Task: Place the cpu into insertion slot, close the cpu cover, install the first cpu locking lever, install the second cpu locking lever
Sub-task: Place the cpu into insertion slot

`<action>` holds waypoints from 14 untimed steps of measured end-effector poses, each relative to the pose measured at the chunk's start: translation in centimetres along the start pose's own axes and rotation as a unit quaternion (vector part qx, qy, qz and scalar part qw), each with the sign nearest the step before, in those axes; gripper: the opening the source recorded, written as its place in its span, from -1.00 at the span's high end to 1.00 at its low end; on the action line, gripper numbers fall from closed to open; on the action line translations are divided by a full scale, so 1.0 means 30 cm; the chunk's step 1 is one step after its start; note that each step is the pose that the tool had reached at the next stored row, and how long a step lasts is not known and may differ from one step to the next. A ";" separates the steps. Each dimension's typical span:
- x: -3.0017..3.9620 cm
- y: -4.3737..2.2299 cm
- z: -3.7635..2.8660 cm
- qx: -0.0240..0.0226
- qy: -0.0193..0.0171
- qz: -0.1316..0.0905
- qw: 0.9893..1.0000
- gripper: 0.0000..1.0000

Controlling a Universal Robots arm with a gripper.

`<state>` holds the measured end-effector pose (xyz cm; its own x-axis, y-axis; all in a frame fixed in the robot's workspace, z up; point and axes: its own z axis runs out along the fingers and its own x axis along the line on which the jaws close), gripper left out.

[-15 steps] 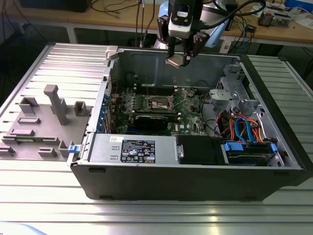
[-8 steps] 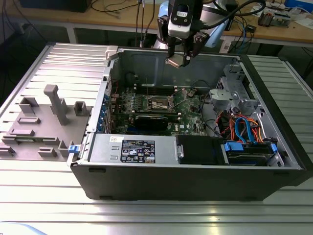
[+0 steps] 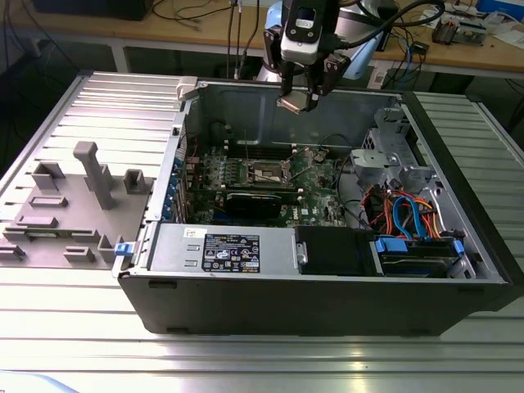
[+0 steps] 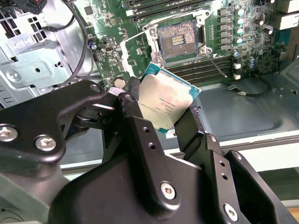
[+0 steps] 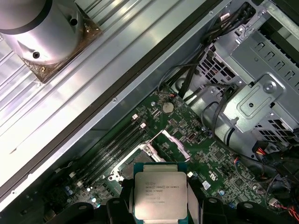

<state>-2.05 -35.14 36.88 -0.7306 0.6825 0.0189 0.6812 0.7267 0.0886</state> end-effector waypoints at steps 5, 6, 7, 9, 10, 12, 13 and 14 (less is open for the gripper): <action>0.000 0.000 0.000 0.000 0.000 0.001 1.000 -0.08; 0.000 0.000 0.000 0.000 0.000 0.002 1.000 -0.08; 0.000 0.000 0.000 0.000 0.000 0.002 1.000 -0.08; 0.000 0.000 0.000 0.000 0.000 0.002 1.000 -0.08; 0.000 0.000 0.000 0.000 0.000 0.003 1.000 -0.08; 0.000 0.000 0.000 0.000 0.000 0.003 1.000 -0.08; 0.000 0.000 0.000 0.000 0.000 0.003 1.000 -0.08; 0.000 0.000 0.000 0.000 0.000 0.004 1.000 -0.08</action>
<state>-2.05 -35.14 36.88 -0.7256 0.6879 0.0189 0.6865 0.7217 0.0886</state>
